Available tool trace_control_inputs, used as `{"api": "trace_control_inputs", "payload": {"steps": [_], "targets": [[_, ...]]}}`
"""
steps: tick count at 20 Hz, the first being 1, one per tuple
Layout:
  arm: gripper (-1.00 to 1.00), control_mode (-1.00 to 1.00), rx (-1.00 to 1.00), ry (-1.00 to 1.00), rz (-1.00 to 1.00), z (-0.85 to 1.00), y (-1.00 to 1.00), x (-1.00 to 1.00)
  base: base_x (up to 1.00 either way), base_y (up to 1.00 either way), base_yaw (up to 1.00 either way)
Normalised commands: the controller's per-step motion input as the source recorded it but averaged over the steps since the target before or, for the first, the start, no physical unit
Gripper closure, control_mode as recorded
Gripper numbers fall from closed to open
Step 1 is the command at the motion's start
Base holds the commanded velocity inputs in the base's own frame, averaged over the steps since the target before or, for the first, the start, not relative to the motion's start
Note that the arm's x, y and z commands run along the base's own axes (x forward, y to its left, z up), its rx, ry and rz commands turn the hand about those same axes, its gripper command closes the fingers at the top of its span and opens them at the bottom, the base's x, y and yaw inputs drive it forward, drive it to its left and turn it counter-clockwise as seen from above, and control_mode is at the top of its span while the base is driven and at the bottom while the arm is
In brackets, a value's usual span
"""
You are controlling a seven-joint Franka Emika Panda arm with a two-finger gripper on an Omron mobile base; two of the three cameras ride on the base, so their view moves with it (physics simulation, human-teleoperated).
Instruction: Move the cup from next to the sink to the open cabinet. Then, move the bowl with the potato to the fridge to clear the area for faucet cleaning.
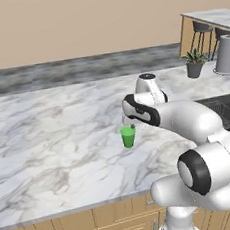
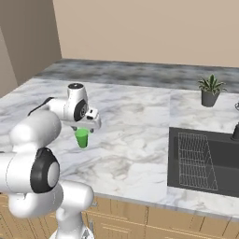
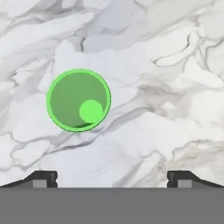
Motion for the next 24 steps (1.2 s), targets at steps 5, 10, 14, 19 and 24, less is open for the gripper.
{"api": "trace_control_inputs", "payload": {"steps": [5, 10, 14, 19, 24], "targets": [[-1.00, -1.00, 0.12, 0.00, 0.00, -0.28, 0.00, 0.33, 0.00, 0.00, 0.00], [-1.00, -1.00, 0.05, -0.01, 0.00, -0.12, 0.00, 0.29, 0.00, 0.00, 0.00], [-1.00, -1.00, -0.09, 0.00, 0.00, -0.22, 0.00, 0.18, 0.00, 0.00, 0.00], [-1.00, -1.00, -0.08, 0.00, 0.00, -0.34, 0.00, 0.13, 0.00, 0.00, 0.00], [-1.00, -1.00, -0.01, 0.00, 0.00, -0.31, 0.00, 0.02, 0.00, 0.00, 0.00]]}}
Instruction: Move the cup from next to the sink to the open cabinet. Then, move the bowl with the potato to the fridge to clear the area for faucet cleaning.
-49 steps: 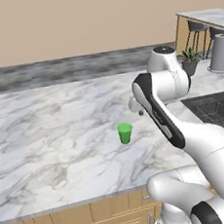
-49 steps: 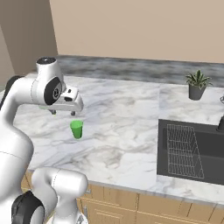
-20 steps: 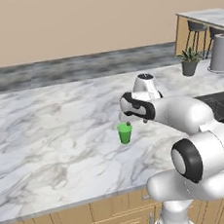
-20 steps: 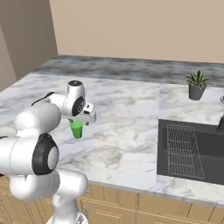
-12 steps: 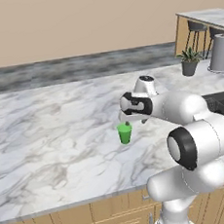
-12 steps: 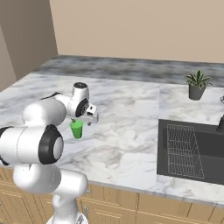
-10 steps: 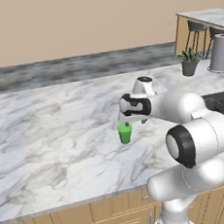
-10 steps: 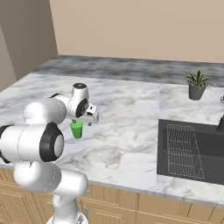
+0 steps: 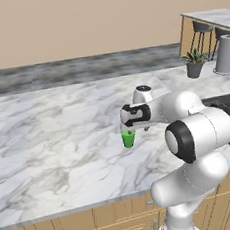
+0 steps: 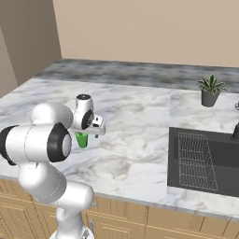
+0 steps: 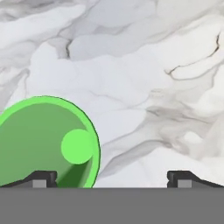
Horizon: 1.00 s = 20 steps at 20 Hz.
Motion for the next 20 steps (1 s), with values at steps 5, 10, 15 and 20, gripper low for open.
{"api": "trace_control_inputs", "payload": {"steps": [5, 10, 15, 20], "targets": [[-1.00, -1.00, 0.00, 0.00, 0.00, -0.22, 0.00, 0.02, 0.00, 0.00, 0.00], [1.00, -1.00, 0.00, -0.02, 0.00, -0.10, 0.00, 0.00, 0.00, 0.00, 0.00], [1.00, -1.00, 0.01, 0.00, 0.00, 0.00, 0.00, 0.00, 0.00, 0.00, 0.00], [1.00, -1.00, 0.00, 0.00, 0.00, 0.00, 0.00, 0.00, 0.00, 0.00, 0.00]]}}
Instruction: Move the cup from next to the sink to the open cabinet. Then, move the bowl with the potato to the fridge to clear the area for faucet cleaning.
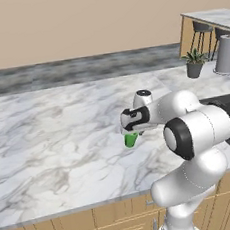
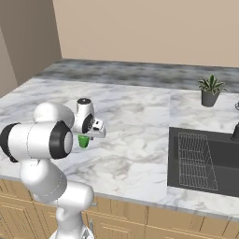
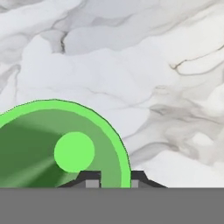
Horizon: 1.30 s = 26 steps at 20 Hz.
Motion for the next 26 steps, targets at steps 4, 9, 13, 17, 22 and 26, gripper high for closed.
{"api": "trace_control_inputs", "payload": {"steps": [4, 9, 13, 17, 22, 26], "targets": [[1.00, -1.00, 0.00, 0.00, 0.00, 0.02, 0.00, 0.00, 0.00, 0.00, 0.00], [1.00, -1.00, 0.00, -0.24, 0.00, 0.71, 0.00, -0.40, 0.00, 0.00, 0.00], [1.00, -1.00, 0.00, -0.40, -0.03, 1.00, 0.00, -0.83, 0.00, 0.00, 0.00], [1.00, -1.00, 0.02, -0.43, -0.16, 1.00, 0.00, -0.99, 0.00, 0.00, 0.00], [1.00, 1.00, 0.00, 0.00, 0.00, 0.00, 0.00, 0.00, -0.84, -0.01, -0.56], [1.00, 1.00, 0.00, 0.00, 0.00, 0.00, 0.00, 0.00, -0.38, 0.02, -0.89]]}}
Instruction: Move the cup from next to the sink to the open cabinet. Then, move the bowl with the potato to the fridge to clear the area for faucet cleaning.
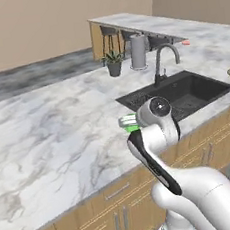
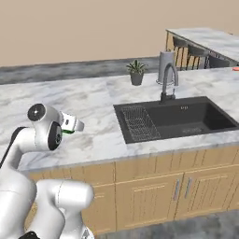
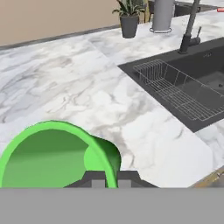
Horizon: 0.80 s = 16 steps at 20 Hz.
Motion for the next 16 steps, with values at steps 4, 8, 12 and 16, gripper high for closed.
{"api": "trace_control_inputs", "payload": {"steps": [4, 8, 12, 16], "targets": [[1.00, 1.00, 0.00, 0.00, 0.00, 0.00, 0.00, 0.00, -0.08, 0.03, -1.00], [1.00, 1.00, 0.00, 0.00, 0.00, 0.00, 0.00, 0.00, 0.00, 0.00, -1.00], [1.00, 1.00, 0.00, 0.00, 0.00, 0.00, 0.00, 0.00, 0.00, 0.00, -1.00], [1.00, 1.00, 0.00, 0.00, 0.00, 0.00, 0.00, 0.00, 0.00, 0.00, -1.00]]}}
